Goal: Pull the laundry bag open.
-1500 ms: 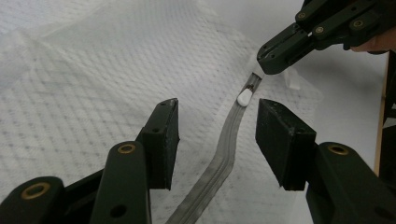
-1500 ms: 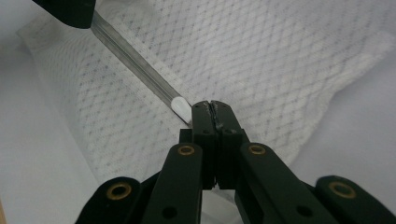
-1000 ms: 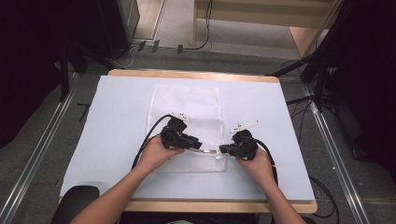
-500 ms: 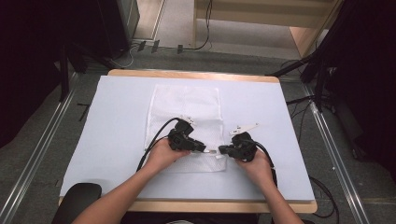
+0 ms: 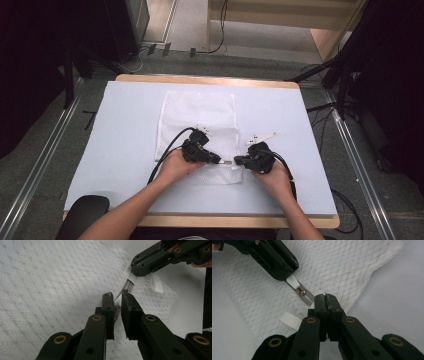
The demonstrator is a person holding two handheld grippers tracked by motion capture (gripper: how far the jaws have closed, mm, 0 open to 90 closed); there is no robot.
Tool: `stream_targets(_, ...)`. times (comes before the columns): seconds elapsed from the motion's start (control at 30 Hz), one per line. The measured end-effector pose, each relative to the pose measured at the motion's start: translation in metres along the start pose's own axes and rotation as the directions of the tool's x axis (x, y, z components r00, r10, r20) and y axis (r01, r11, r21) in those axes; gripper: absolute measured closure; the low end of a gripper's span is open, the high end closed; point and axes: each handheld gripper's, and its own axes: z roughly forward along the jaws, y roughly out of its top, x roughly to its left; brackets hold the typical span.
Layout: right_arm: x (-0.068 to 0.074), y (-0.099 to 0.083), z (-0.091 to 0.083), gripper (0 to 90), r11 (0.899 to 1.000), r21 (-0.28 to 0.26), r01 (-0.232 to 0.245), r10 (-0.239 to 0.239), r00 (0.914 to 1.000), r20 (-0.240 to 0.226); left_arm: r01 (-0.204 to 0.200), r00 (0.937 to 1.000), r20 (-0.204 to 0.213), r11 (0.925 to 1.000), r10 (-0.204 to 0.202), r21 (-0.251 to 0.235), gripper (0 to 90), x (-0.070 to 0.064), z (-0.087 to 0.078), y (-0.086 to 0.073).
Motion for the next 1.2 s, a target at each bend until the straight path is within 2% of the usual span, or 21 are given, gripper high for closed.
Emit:
stream_targets(0.13, 0.0, 0.0, 0.0, 90.0, 1.0, 0.0, 0.001, -0.001, 1.0, 0.0, -0.002, 1.0, -0.001, 1.0, 0.002, -0.001, 80.1, -0.002, 0.001, 0.001)
stream_targets(0.27, 0.001, 0.0, 0.0, 90.0, 1.0, 0.004, 0.006, -0.006, 1.0, 0.006, -0.054, 0.9979, -0.035, 0.9979, 0.055, 0.035, 79.8, -0.009, -0.002, 0.006)
stream_targets(0.37, 0.0, 0.001, 0.0, 90.0, 1.0, 0.003, 0.009, -0.009, 1.0, 0.005, -0.038, 0.9989, -0.026, 0.998, 0.039, 0.051, 79.9, -0.011, 0.003, 0.007)
stream_targets(0.47, 0.001, 0.001, 0.0, 89.9, 1.0, 0.004, 0.007, -0.007, 1.0, 0.005, -0.01, 0.9999, 0.013, 0.9996, 0.009, 0.026, 81.1, -0.007, 0.006, 0.008)
stream_targets(0.53, 0.001, 0.001, 0.0, 89.7, 1.0, 0.006, 0.007, -0.007, 1.0, 0.007, -0.003, 0.9998, 0.018, 0.9998, 0.002, 0.02, 81.6, -0.006, 0.007, 0.008)
stream_targets(0.7, 0.001, 0.0, 0.0, 89.6, 1.0, 0.005, 0.007, -0.007, 1.0, 0.005, -0.015, 0.9997, 0.019, 0.9996, 0.014, 0.025, 83.4, -0.01, 0.011, 0.006)
stream_targets(0.9, 0.002, 0.001, 0.0, 89.1, 1.0, 0.005, 0.012, -0.012, 0.9999, 0.008, -0.014, 0.9999, 0.008, 0.9999, 0.014, -0.001, 85.0, -0.012, 0.013, 0.004)
stream_targets(1.07, 0.003, 0.001, 0.0, 89.0, 1.0, 0.007, 0.019, -0.019, 0.9997, 0.015, -0.031, 0.9995, -0.011, 0.9995, 0.031, -0.01, 86.8, -0.016, 0.014, 0.003)
stream_targets(1.2, 0.003, 0.001, 0.0, 89.0, 1.0, 0.006, 0.021, -0.021, 0.9997, 0.015, -0.028, 0.9996, 0.0, 0.9995, 0.028, -0.012, 88.0, -0.014, 0.014, 0.002)
